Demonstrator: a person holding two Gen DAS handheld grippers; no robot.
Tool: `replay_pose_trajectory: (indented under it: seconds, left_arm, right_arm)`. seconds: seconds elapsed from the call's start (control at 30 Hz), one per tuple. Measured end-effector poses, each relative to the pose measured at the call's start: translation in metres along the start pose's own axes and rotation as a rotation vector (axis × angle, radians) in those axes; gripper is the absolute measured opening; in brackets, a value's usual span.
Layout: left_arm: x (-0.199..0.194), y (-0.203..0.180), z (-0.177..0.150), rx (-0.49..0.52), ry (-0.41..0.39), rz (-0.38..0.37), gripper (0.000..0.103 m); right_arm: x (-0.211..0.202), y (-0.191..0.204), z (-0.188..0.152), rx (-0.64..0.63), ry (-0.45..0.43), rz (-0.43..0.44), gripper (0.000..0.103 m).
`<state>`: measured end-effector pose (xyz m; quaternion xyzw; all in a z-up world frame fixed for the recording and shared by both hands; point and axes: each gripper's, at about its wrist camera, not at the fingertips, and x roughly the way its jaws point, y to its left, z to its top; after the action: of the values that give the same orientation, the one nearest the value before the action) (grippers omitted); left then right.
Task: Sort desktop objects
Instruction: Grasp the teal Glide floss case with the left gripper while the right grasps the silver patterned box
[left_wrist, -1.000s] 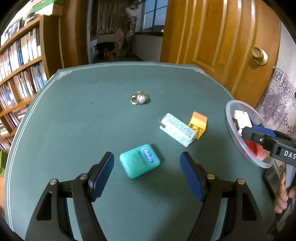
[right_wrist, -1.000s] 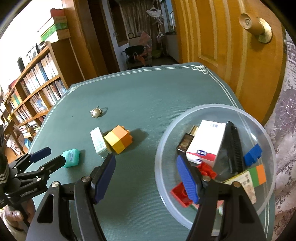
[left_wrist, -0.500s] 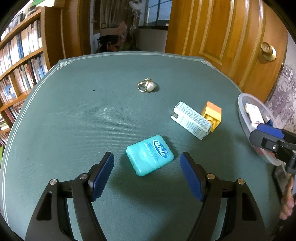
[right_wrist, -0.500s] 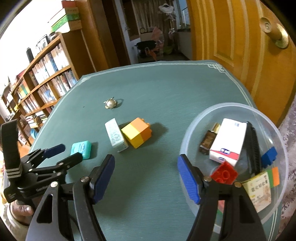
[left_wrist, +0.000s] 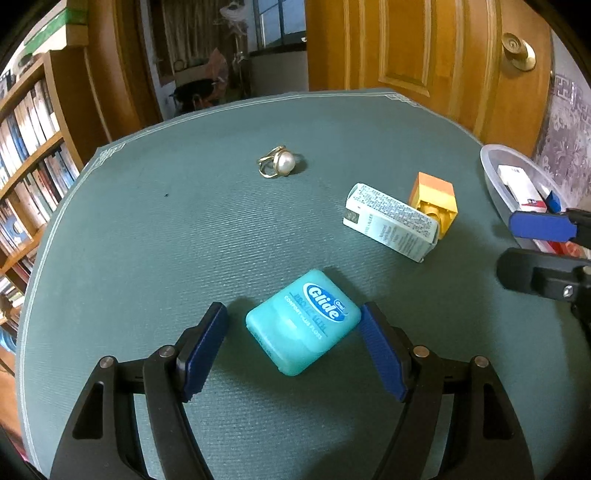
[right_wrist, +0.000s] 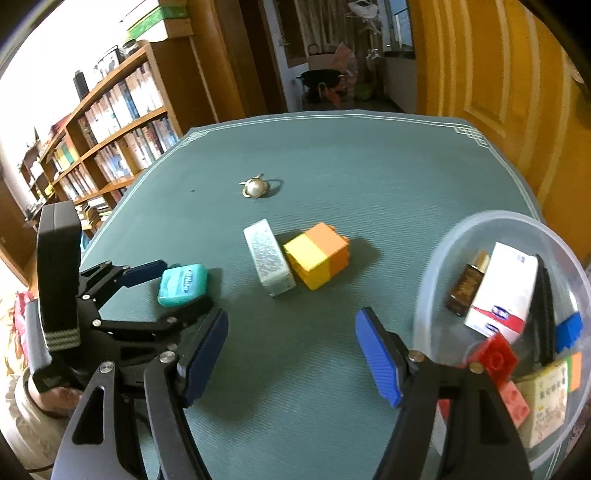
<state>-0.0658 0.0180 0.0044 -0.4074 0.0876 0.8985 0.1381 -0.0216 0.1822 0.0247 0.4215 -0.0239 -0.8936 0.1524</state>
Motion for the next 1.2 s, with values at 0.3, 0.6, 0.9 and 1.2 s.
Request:
replay_pose_trajectory:
  seconds: [0.3,0.6,0.9,1.2]
  left_arm:
    - [-0.012,0.023,-0.005,-0.120,-0.060,0.014,0.062]
    - [-0.015,0.050,-0.011,-0.253,-0.082,0.009,0.062]
    - [-0.014,0.046,-0.013,-0.236,-0.076,0.023,0.062]
    - [-0.014,0.048,-0.013,-0.249,-0.071,0.021,0.062]
  right_arm:
    - [0.021,0.003,0.005,0.017,0.034,0.060,0.076]
    - [0.054,0.010,0.012,0.011,0.080,0.083,0.069]
    - [0.080,0.020,0.029,-0.046,0.053,0.000,0.055]
    - [0.082,0.031,0.026,-0.136,0.002,-0.122,0.029]
